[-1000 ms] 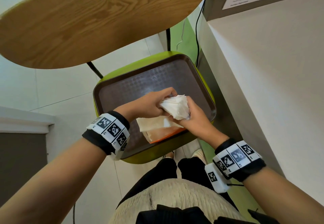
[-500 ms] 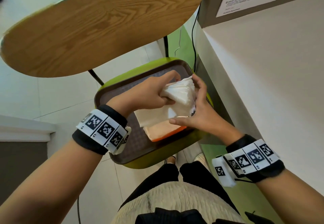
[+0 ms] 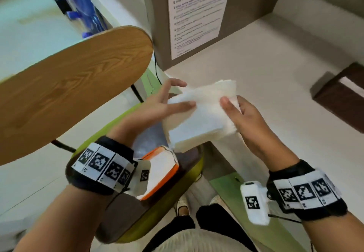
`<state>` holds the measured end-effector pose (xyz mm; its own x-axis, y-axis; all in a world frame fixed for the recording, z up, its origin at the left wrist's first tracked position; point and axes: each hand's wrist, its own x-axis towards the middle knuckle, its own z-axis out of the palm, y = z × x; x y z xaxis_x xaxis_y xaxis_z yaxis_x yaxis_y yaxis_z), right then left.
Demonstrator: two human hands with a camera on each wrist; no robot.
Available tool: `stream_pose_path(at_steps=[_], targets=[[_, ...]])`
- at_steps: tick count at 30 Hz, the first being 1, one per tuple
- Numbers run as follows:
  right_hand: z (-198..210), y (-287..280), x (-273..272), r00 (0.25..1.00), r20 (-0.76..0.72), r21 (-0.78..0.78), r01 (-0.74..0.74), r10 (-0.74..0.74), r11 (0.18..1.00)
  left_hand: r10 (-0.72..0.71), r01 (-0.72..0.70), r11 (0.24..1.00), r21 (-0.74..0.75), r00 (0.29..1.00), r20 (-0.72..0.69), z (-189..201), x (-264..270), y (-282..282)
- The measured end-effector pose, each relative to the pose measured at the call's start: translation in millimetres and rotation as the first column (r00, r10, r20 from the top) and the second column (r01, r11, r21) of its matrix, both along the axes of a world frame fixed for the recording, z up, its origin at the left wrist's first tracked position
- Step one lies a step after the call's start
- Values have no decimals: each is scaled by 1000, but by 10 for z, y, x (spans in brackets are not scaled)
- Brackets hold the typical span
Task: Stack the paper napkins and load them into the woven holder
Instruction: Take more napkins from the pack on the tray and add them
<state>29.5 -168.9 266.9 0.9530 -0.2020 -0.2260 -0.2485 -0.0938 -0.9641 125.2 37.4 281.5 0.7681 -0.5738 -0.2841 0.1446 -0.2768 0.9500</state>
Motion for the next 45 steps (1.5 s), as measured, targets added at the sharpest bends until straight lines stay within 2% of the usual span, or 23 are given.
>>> stream_pose_path(at_steps=[2, 4, 6, 8, 13, 17, 20, 23, 27, 29, 37, 39, 41, 45], targets=[[57, -287, -66, 992, 26, 103, 123, -126, 987, 70, -84, 986, -145, 993, -99, 6, 27, -216], [100, -548, -141, 976, 33, 166, 208, -216, 964, 81, -132, 960, -248, 975, -206, -25, -4, -524], [124, -787, -223, 956, 39, 182, 280, -291, 943, 57, -140, 948, -286, 958, -280, -52, -73, -879], [136, -1024, -319, 933, 41, 191, 344, -358, 919, 17, -99, 958, -268, 957, -291, -36, -167, -1248], [142, -1549, -594, 910, 17, 172, 407, -415, 897, -40, 12, 989, -150, 983, -180, -126, -321, -2038], [79, -1951, -881, 908, -4, 71, 419, -420, 905, -129, 120, 988, -101, 988, -87, -256, -420, -2522], [-75, -2207, -1091, 919, -43, 28, 392, -391, 919, -205, 205, 978, -27, 978, 28, -354, -487, -2754], [-219, -2336, -1258, 903, -50, 15, 428, -427, 903, -241, 243, 970, -1, 965, 106, -457, -592, -2959], [-425, -2409, -1361, 915, -27, -97, 398, -402, 912, -313, 303, 950, 76, 923, 225, -624, -636, -3077], [-527, -2449, -1403, 925, -21, -139, 374, -380, 917, -362, 356, 932, 66, 912, 192, -712, -628, -3082], [-644, -2405, -1367, 924, 51, -253, 380, -380, 890, -401, 398, 916, 57, 913, 76, -844, -609, -3111], [-553, -2370, -1355, 907, 51, -217, 419, -418, 882, -372, 369, 928, 47, 926, 71, -812, -571, -3090], [-417, -2327, -1336, 882, 9, -169, 467, -472, 868, -341, 340, 939, 43, 940, 8, -705, -508, -3072], [-243, -2245, -1256, 833, -20, -3, 554, -554, 833, -339, 310, 940, -145, 904, -262, -431, -448, -3068]])
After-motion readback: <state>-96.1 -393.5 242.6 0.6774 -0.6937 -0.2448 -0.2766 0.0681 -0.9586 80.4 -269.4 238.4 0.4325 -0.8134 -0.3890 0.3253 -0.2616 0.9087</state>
